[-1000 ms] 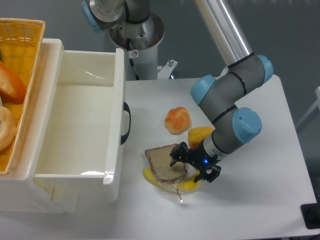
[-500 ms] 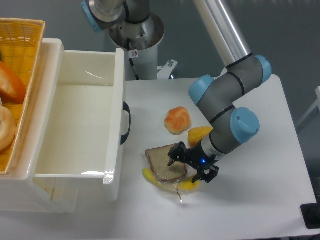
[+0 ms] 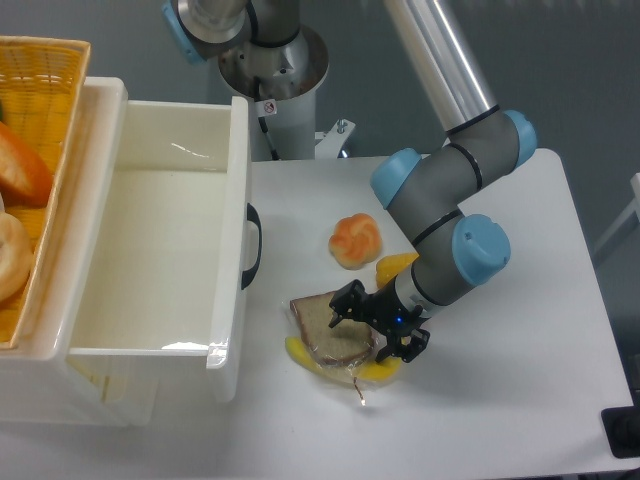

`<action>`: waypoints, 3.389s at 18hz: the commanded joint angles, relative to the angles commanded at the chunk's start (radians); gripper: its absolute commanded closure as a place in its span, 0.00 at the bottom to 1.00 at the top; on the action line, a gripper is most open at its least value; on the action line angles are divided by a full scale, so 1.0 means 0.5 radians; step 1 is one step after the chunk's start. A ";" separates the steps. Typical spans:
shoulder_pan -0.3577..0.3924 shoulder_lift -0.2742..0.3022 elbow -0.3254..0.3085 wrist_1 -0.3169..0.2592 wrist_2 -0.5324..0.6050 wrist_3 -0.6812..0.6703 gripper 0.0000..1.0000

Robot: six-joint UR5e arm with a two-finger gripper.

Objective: Pick up the toast
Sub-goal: 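Lower the gripper onto the toast bag and close on its edge, then lift the bagged toast up off the banana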

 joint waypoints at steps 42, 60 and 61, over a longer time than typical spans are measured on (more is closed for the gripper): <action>-0.003 0.144 0.000 -0.104 0.141 0.052 0.79; -0.034 0.595 -0.006 -0.727 0.797 -0.166 0.79; -0.034 0.598 -0.003 -0.718 0.831 -0.156 0.79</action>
